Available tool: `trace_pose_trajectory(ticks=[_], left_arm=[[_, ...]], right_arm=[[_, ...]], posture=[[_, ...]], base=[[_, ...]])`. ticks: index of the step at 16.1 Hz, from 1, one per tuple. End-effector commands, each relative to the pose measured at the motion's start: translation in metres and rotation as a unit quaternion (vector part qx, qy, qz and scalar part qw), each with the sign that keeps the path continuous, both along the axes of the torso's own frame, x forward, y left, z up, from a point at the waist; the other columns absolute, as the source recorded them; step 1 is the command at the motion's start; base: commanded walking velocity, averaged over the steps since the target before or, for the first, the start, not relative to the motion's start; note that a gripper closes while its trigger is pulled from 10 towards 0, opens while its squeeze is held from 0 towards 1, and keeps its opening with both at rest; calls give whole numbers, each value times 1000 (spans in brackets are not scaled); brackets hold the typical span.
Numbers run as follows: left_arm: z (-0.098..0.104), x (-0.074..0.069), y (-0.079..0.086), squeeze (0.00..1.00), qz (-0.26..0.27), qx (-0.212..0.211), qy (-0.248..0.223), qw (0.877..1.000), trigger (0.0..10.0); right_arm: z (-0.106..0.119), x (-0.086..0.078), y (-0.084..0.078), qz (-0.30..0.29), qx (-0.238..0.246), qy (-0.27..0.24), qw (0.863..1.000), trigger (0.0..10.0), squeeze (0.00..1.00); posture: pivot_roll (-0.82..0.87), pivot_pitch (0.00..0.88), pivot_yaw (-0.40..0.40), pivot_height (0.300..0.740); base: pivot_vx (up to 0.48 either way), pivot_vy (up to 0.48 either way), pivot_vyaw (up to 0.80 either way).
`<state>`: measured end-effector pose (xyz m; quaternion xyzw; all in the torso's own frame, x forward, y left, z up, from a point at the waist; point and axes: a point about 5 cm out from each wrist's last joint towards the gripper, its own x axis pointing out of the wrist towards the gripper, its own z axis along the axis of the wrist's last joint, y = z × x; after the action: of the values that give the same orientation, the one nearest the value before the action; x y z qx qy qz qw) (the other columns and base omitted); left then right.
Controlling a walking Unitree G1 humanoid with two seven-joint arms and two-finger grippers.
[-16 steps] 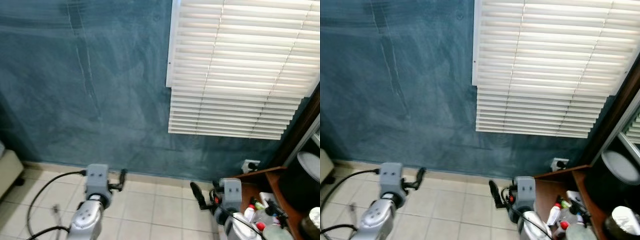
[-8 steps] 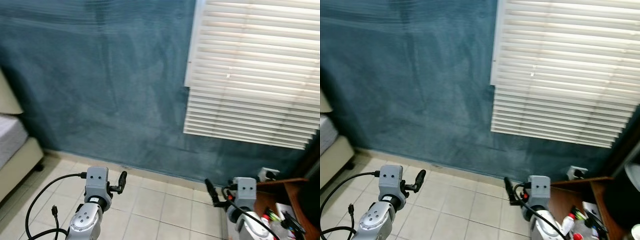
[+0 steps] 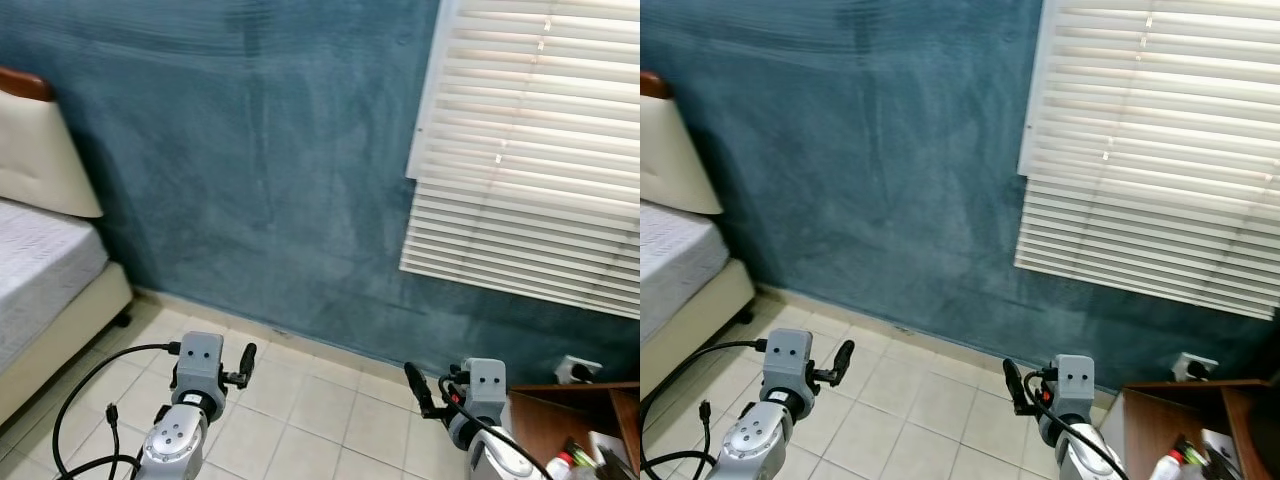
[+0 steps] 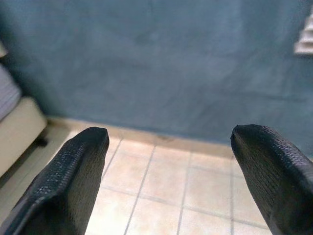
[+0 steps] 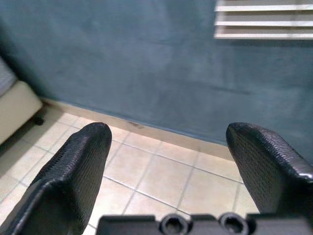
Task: Clean up the room
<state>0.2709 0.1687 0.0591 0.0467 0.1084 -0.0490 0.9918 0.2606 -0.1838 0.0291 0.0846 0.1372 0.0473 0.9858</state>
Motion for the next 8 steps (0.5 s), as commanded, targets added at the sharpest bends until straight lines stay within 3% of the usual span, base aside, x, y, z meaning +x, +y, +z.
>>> trace_pose_trajectory(ticks=[1, 8], left_arm=[[1, 7, 6, 0, 19, 2, 3, 1000, 10000], [8, 10, 7, 0, 33, -15, -14, 999, 10000]], right_arm=[[1, 5, 0, -5, 1, -6, 1000, 10000, 0], [-4, -1, -1, 0, -11, -4, 1000, 10000, 0]], posture=[[16, 0, 6, 740], [18, 0, 9, 740]], base=[[480, 0, 613], [480, 0, 610]])
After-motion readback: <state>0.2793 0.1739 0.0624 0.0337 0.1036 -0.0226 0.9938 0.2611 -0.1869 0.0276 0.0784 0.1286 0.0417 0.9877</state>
